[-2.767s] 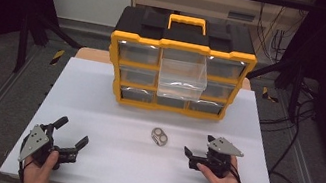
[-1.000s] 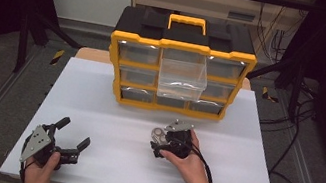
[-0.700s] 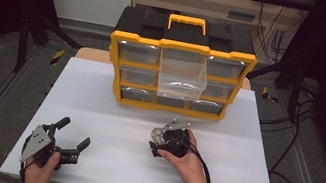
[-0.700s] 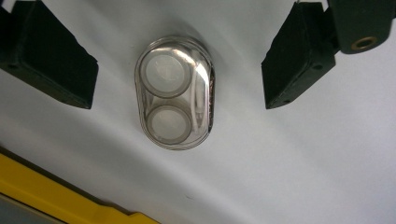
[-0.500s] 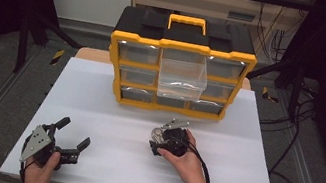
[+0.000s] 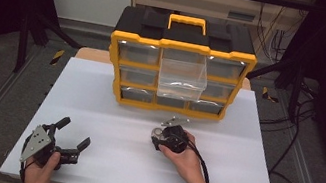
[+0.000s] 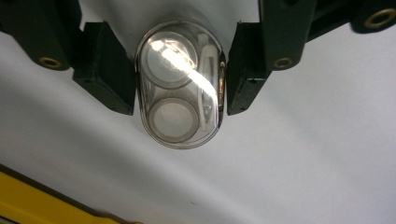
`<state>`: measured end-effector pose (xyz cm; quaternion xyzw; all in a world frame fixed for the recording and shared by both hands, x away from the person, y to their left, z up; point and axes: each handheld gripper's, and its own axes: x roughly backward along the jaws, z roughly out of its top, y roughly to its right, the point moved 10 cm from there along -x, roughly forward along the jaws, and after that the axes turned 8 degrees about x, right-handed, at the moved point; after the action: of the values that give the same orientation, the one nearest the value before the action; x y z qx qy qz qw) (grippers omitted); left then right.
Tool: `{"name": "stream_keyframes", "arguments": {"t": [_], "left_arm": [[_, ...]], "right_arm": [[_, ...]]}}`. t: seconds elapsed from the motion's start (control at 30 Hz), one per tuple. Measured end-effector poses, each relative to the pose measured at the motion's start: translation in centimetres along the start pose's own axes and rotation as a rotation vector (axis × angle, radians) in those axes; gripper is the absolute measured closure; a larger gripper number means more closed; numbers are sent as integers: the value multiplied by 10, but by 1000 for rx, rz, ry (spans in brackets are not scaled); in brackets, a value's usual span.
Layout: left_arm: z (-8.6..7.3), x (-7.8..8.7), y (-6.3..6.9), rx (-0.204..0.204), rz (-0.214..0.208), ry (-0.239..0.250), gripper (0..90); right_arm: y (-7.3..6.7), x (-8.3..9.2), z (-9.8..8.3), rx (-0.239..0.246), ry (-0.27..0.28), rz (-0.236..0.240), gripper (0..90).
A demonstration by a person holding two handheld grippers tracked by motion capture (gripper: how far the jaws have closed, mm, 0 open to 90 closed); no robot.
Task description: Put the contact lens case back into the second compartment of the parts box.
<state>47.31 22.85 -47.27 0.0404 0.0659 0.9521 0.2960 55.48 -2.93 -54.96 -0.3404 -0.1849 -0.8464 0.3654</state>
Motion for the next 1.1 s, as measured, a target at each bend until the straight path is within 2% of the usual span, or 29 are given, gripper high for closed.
{"name": "stream_keyframes", "arguments": {"t": [0.1,0.3,0.43,0.67,0.77,0.83,0.93,1.1], "left_arm": [[0,0,0,0,0,-1,8],[0,0,0,0,0,-1,7],[0,0,-1,1,2,0,8],[0,1,-2,4,9,1,8],[0,1,-2,4,10,2,8],[0,2,-2,4,12,3,8],[0,1,-3,5,12,1,7],[0,1,-2,4,11,2,7]], "right_arm": [[0,0,1,13,3,-7,490],[1,1,1,44,4,-23,491],[4,7,2,52,20,-31,491],[14,37,1,74,58,-53,491],[25,54,-2,66,73,-71,492],[26,57,-3,61,77,-72,492],[36,76,-4,51,106,-92,492],[45,93,-3,47,126,-111,492]]}}
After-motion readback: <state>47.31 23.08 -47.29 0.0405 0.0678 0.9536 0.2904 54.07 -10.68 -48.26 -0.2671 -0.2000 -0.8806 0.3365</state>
